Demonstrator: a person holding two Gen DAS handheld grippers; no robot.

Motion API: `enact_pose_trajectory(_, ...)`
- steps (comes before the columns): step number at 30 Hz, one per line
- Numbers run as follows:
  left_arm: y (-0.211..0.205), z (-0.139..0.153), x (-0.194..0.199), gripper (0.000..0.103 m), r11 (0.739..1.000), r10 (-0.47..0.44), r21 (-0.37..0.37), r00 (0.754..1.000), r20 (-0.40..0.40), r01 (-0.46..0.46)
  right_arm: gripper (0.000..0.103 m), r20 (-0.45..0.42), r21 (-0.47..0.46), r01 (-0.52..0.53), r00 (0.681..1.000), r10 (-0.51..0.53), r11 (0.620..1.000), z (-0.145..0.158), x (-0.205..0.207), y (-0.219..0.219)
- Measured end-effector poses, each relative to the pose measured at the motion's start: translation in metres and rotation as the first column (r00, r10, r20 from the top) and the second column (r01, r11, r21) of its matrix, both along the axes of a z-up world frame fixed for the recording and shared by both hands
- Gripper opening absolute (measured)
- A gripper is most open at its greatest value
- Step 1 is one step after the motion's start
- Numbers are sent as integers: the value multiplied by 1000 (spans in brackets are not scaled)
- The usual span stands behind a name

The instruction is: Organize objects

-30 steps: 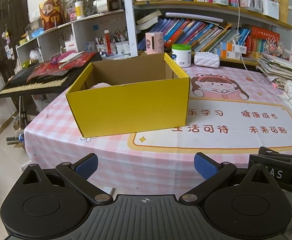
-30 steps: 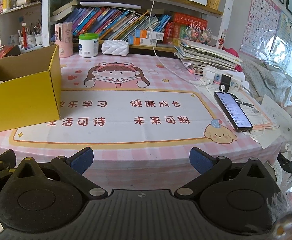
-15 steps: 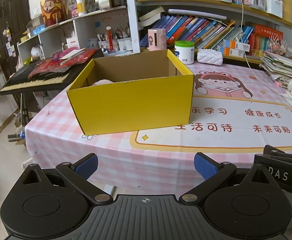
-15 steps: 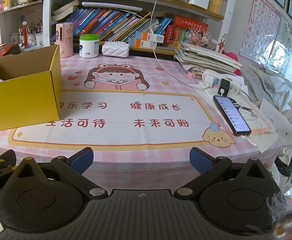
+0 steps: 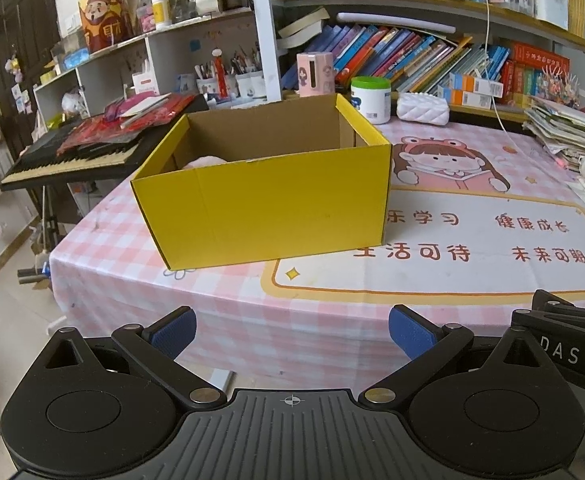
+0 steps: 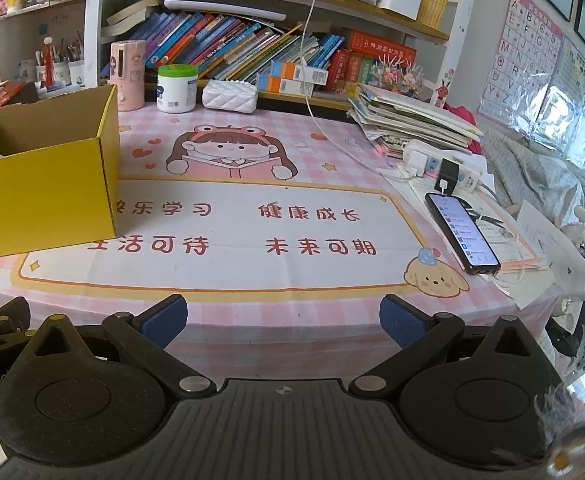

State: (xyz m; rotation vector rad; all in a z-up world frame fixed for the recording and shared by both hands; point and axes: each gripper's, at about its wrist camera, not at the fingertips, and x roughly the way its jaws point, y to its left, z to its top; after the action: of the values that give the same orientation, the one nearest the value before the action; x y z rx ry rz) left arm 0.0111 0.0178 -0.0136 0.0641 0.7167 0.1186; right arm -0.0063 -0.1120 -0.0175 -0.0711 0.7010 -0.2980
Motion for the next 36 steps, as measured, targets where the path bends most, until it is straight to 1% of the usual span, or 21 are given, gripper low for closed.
enact_pose_trajectory(15,6,3,4,103,1000,8,-17,1000,17,-7,103,-3,-3,-8,1000,8,1000,-1,4,5)
enact_pose_trajectory(20,10,7,2,103,999,26,-49,999,45,-23,103,-14,3,-22,1000,22,1000,-2,5,7)
enact_pose_trajectory(26,13,9,2,103,997,37,-64,998,50,-33,103,-19,9,-28,999,29,1000,-3,5,8)
enact_pose_trajectory(29,14,10,2,103,996,27,-81,998,53,-23,103,-26,16,-50,998,50,999,-4,5,10)
enact_pose_trajectory(33,12,9,2,103,997,8,-80,999,48,-4,103,-25,5,-92,995,92,996,-3,3,16)
enact_pose_trajectory(36,12,8,3,103,996,5,-85,999,46,-1,103,-25,3,-104,994,104,995,-2,4,18)
